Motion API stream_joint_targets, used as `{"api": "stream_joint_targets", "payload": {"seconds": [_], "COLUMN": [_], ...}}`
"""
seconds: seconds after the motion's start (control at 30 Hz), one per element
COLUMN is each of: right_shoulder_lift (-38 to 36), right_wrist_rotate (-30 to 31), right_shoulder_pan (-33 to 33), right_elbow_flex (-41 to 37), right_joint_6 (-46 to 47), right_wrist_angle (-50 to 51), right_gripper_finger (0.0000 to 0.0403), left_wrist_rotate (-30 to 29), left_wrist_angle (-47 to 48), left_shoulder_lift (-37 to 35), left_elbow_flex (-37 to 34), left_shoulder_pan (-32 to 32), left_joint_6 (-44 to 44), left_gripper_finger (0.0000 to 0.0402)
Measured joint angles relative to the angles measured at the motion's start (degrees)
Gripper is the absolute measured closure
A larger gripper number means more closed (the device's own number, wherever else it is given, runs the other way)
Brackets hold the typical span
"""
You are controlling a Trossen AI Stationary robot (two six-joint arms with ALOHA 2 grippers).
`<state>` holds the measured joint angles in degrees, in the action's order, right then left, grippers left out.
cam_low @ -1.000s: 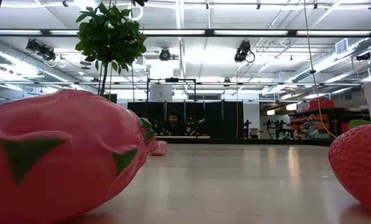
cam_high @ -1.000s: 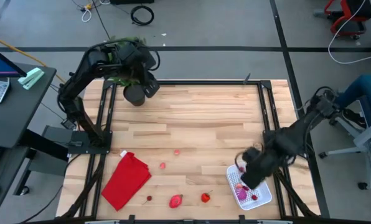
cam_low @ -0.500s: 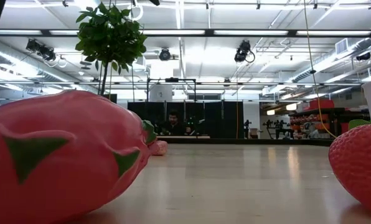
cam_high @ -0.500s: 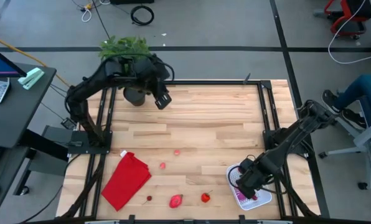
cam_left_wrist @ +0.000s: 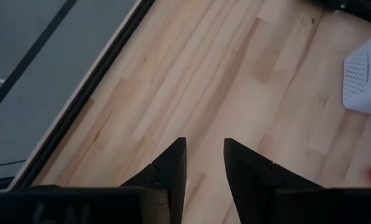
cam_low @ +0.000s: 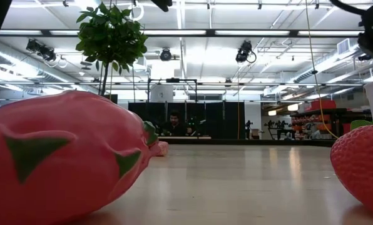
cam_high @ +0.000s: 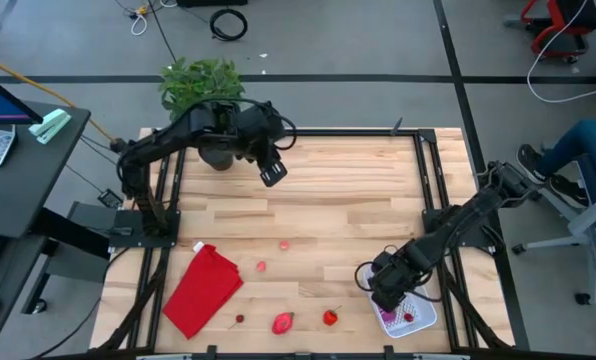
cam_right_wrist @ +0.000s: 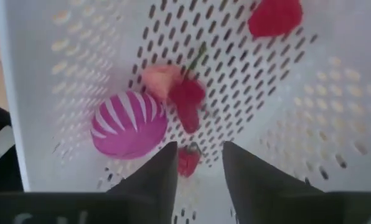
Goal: Pick and placing Produce into tupperware
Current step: Put the red cherry into the white basket, then put the peach into the white basket
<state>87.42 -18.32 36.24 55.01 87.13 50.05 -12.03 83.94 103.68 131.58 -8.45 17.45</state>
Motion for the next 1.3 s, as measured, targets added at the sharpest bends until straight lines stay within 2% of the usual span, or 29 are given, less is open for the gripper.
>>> {"api": "stream_joint_targets", "payload": {"seconds": [0.13,0.3,0.43,0.57,0.77,0.93,1.1,1.2,1.3], "right_shoulder_lift": [-0.2,-2.1,-5.4,-9.5,-14.9,-17.6,-18.0,-17.6,-17.3], "right_wrist_rotate": [-0.2,-4.5,-3.4,1.9,17.5,25.7,29.0,28.9,29.0], "right_shoulder_pan": [-1.3,-4.0,-5.7,-6.5,-6.5,-6.5,-6.5,-6.4,-5.7], "right_elbow_flex": [-0.2,1.0,3.3,5.8,8.1,8.2,8.2,8.2,8.2], "right_joint_6": [-2.8,-7.6,-10.0,-11.1,-11.4,-14.0,-15.4,-16.1,-17.4], "right_wrist_angle": [0.0,0.1,-0.2,-1.1,-2.4,-2.5,-2.5,-2.5,-2.4], "right_gripper_finger": [0.0246,0.0231,0.0229,0.0234,0.0241,0.0245,0.0245,0.0245,0.0245], "left_wrist_rotate": [0.0,0.0,0.1,0.3,0.4,0.4,2.5,3.3,6.6], "left_wrist_angle": [0.3,1.5,3.7,6.0,5.8,5.0,4.7,5.0,5.2], "left_shoulder_lift": [0.4,2.1,3.7,6.4,11.5,17.2,23.6,27.3,30.3], "left_elbow_flex": [0.0,0.0,0.0,0.0,0.0,0.0,0.0,0.0,0.0], "left_shoulder_pan": [1.1,3.8,7.6,12.3,19.1,22.0,22.5,22.4,21.9], "left_joint_6": [0.0,0.5,3.0,6.2,11.3,18.1,22.7,22.6,21.0], "left_gripper_finger": [0.0287,0.0279,0.0273,0.0268,0.0255,0.0234,0.0211,0.0199,0.0187]}}
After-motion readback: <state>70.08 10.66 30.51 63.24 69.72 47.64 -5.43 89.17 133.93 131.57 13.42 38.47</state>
